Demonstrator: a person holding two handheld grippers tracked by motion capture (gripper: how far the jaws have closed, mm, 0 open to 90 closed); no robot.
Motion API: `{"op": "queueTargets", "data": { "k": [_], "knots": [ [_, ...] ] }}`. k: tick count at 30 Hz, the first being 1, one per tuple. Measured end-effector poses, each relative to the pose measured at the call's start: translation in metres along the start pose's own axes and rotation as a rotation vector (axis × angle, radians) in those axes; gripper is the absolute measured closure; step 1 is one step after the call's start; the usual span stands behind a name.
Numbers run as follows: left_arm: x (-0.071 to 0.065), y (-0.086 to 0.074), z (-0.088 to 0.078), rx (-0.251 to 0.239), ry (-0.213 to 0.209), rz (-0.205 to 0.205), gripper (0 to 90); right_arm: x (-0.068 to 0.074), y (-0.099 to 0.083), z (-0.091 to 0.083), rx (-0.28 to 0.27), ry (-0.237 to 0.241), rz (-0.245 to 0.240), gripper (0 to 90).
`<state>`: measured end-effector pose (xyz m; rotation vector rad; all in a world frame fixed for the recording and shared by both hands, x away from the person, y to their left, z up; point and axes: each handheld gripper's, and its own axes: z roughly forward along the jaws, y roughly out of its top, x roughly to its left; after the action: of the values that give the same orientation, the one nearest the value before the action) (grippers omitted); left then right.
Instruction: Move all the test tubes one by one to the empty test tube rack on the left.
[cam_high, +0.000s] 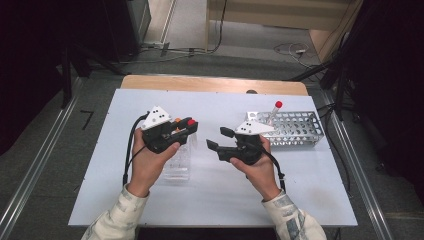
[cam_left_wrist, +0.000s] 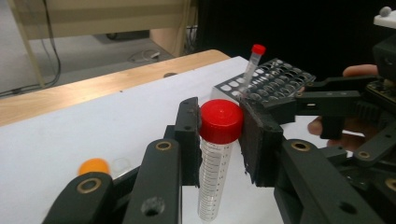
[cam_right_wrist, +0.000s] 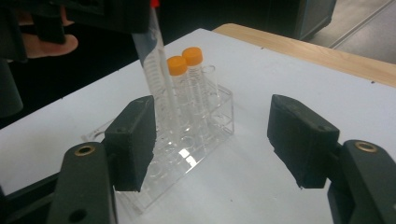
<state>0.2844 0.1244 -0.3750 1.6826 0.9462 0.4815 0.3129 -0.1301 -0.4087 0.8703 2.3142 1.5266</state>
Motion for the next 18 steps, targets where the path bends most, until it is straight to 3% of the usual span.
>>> {"op": "queueTargets", "data": {
  "k": [11, 18],
  "knots": [
    [0.022, 0.003, -0.017, 0.000, 0.056, -0.020, 70.6, -0.008, -0.001, -0.004, -0.004, -0.029, 0.009, 26.9],
    [0.037, 0.002, -0.020, -0.003, 0.116, -0.020, 70.7, -0.012, -0.002, -0.007, -0.004, -0.045, 0.021, 27.0]
  ]
}}
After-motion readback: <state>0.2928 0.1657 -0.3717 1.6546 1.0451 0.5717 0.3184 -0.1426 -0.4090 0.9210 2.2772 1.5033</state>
